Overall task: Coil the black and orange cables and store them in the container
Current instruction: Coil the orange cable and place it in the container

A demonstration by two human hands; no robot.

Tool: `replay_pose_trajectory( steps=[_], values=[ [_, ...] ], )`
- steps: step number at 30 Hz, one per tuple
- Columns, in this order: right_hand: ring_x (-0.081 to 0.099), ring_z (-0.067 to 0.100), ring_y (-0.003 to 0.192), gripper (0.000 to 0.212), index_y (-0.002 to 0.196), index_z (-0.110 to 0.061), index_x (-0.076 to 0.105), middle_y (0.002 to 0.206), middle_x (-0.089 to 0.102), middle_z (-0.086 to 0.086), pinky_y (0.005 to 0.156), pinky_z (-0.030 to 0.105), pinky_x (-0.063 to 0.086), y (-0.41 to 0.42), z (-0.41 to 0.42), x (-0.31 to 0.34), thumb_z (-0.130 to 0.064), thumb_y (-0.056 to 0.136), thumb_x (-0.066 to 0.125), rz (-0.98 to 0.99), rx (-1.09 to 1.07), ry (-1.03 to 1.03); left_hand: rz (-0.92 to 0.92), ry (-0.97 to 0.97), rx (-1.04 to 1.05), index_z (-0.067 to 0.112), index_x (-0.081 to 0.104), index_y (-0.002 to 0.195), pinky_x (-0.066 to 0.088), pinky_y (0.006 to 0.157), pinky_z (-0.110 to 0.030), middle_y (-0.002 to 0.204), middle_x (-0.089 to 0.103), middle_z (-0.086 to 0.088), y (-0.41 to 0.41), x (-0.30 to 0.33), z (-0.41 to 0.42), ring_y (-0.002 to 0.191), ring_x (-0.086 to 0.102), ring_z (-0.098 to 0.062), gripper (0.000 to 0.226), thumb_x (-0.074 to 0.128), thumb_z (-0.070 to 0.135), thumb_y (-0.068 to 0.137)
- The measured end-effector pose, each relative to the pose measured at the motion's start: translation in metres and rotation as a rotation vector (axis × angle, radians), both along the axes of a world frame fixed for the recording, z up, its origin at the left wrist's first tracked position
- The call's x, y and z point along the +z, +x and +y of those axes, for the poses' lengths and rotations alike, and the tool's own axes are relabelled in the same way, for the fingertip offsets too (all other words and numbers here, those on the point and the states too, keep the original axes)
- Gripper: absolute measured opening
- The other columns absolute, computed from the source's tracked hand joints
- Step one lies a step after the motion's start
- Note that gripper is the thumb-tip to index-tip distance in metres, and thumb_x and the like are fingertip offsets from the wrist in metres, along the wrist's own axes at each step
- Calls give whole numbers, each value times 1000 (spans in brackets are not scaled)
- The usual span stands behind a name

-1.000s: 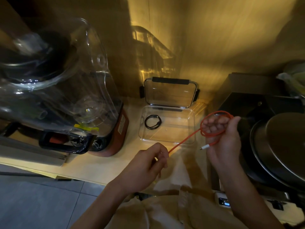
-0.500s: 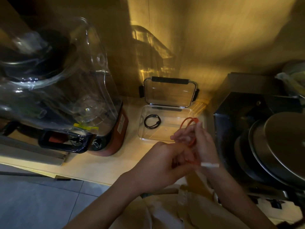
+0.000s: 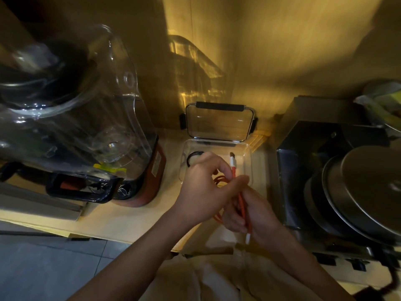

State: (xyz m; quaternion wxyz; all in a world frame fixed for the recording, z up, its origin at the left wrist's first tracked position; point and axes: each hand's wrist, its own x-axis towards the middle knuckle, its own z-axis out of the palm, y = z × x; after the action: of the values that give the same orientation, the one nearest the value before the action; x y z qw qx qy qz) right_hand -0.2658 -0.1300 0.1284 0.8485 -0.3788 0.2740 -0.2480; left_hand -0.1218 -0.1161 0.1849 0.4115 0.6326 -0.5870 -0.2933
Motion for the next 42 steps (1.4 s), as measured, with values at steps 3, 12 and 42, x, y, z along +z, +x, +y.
replay_pose_trajectory(
  steps=[3, 12, 42],
  values=[
    [30, 12, 31, 69, 62, -14, 59, 37, 36, -2, 40, 22, 31, 0, 1, 4, -58, 102, 23, -65, 50, 58, 43, 90, 95, 24, 55, 92, 42, 76, -15, 101, 56, 6, 3, -9, 0, 97, 54, -7, 33, 80, 40, 77],
    [22, 11, 30, 58, 71, -6, 53, 41, 30, 1, 36, 23, 23, -9, -10, 10, -49, 102, 30, -402, 242, 301, 152, 109, -178, 15, 68, 115, 48, 98, -35, 120, 64, 6, 28, -15, 3, 118, 58, -11, 20, 58, 19, 98],
    [30, 10, 28, 47, 77, -5, 63, 37, 33, -3, 36, 23, 26, -2, -26, 5, -42, 99, 44, 176, -374, 315, 1058, 582, 42, 15, 57, 94, 51, 61, -33, 63, 52, -2, 5, -52, 13, 53, 52, -15, 29, 43, 37, 104]
  ],
)
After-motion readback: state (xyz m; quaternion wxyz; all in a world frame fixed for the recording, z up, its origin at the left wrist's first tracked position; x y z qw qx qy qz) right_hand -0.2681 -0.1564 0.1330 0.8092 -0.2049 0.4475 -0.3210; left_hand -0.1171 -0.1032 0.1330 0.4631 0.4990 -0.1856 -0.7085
